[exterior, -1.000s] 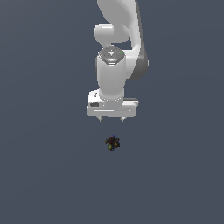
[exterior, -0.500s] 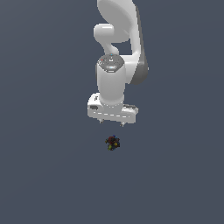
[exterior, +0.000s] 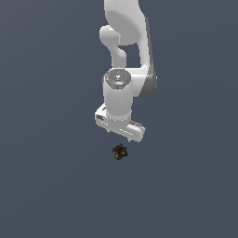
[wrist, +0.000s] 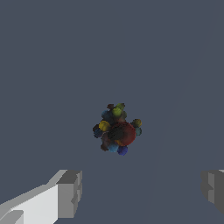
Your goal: Pick up the object and move it to a goal position.
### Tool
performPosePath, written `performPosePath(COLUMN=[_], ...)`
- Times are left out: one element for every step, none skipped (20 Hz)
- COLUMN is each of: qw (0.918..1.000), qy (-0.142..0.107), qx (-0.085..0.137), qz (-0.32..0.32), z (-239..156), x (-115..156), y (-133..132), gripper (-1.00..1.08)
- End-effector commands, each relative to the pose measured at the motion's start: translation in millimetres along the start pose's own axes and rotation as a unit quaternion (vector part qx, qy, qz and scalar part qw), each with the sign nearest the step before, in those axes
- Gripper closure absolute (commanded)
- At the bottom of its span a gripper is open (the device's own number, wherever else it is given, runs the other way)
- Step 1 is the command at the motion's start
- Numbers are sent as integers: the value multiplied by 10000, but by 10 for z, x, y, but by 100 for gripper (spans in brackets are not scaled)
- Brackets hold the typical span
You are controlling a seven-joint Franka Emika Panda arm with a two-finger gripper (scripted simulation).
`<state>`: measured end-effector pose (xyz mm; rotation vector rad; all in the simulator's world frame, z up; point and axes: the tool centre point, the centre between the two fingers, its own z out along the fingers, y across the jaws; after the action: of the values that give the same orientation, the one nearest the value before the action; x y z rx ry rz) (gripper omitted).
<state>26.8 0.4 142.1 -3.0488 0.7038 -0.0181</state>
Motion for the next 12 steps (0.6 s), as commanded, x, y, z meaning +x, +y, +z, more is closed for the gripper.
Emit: performPosePath(qw=[9994, 9988, 9980, 9970, 9958, 9945, 9929, 9912, 9892, 9871, 9848, 9823], qy=[-10, -13, -16, -19, -22, -25, -27, -28, -30, -31, -32, -32], qx=[-2, -4, -6, -8, -10, -13, -16, -19, -23, -26, -30, -34], qz=[357, 497, 636, 774, 913, 1051, 1189, 1326, 1463, 1600, 1736, 1872], z=[66, 92, 118, 144, 171, 197, 223, 250, 276, 303, 329, 356], x=[23, 32, 41, 50, 58, 67, 75, 84, 92, 100, 108, 116], y=[-14, -19, -24, -29, -34, -39, -44, -48, -53, -58, -62, -67], gripper=[-92, -92, -92, -92, -92, -92, -92, -92, -92, -92, -92, -92])
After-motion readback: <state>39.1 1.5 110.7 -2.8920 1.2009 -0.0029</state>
